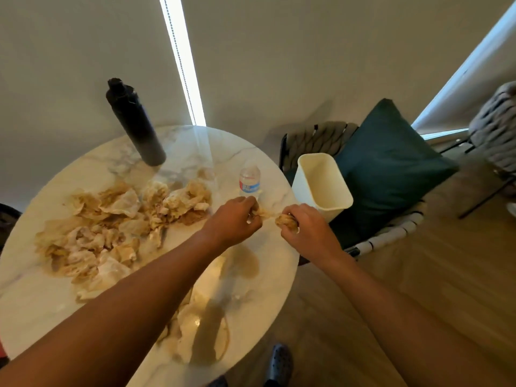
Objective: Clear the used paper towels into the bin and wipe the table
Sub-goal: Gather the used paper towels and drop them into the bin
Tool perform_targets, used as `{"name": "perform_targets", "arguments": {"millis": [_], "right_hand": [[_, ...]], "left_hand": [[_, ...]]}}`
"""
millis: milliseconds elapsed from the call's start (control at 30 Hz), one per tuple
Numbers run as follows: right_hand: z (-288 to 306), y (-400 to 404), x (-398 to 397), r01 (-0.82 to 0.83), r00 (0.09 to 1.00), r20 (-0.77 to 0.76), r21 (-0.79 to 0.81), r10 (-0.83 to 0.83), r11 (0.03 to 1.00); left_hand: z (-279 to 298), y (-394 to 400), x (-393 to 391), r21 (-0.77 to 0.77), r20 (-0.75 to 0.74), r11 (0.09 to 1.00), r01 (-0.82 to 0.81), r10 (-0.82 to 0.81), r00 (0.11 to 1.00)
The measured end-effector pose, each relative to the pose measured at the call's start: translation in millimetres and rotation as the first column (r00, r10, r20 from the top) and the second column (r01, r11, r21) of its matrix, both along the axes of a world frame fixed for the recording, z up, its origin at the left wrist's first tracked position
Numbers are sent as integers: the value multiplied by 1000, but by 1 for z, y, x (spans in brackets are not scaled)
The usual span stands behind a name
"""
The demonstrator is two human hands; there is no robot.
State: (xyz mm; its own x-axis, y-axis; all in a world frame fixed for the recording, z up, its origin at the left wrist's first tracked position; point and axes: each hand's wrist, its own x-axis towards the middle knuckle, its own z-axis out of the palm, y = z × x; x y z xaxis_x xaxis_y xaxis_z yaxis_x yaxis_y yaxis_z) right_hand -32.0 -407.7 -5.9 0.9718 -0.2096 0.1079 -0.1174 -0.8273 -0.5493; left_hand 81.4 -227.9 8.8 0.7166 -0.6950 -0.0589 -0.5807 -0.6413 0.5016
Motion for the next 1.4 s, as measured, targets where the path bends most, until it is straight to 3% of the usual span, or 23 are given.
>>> {"name": "perform_targets", "arguments": {"millis": [433, 933, 1400], "right_hand": [[-7, -130, -8, 171, 984, -47, 22, -170, 985], [-48, -220, 52, 221, 969, -121, 18, -217, 975], [-50, -192, 52, 121, 981, -151, -32, -125, 992]], "left_hand": [[-16, -145, 17, -9, -88, 999, 36, -37, 995], [-52, -270, 86, -33, -166, 995, -91, 84, 983], [-56, -240, 64, -30, -136, 996, -82, 78, 988]]}}
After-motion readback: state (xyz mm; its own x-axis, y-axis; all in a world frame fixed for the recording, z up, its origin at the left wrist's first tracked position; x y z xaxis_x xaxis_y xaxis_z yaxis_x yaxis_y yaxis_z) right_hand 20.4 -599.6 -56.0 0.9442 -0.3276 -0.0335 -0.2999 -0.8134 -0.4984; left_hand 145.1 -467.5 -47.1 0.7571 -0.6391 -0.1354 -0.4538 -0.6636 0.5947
